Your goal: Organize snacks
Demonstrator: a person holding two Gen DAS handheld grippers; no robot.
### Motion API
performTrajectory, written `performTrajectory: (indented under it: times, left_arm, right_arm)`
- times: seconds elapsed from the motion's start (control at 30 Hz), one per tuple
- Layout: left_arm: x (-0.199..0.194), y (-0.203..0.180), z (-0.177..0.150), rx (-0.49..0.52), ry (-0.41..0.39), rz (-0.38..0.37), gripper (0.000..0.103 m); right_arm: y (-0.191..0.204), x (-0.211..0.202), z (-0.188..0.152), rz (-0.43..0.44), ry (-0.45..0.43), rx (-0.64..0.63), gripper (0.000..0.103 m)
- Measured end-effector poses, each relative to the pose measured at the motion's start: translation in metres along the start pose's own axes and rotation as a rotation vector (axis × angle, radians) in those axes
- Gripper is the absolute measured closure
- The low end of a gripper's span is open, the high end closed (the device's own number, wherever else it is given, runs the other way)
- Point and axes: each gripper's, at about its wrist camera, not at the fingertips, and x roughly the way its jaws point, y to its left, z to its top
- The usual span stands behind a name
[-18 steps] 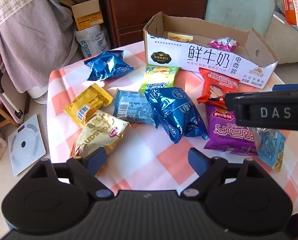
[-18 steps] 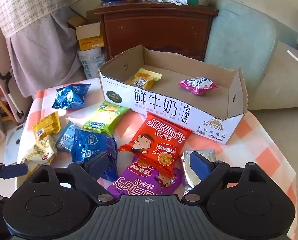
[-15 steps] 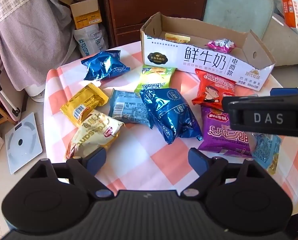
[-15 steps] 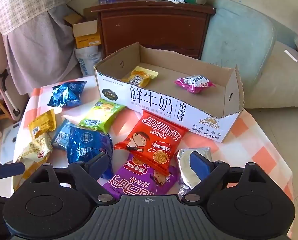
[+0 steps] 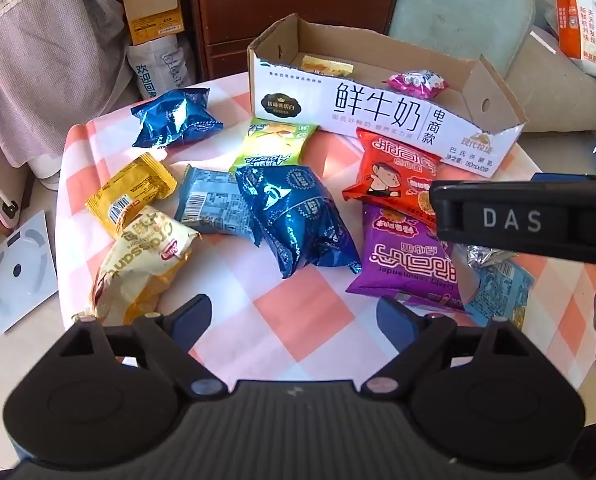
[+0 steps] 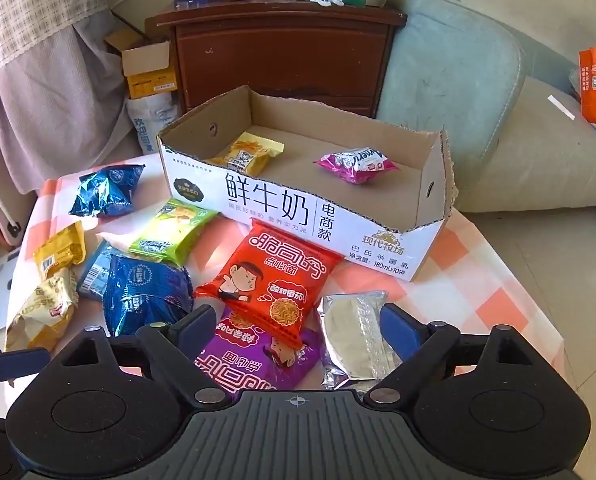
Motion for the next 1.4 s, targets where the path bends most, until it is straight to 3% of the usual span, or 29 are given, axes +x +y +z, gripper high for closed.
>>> performTrajectory:
  times: [1.4]
  left_arm:
    - [0.0024,-0.0025,-0.0019,0.001,0.013,-0.003,0.014]
  right_arm:
    - [0.0081,0.0017,-0.0008,-0.024,-0.004,-0.044,0.012]
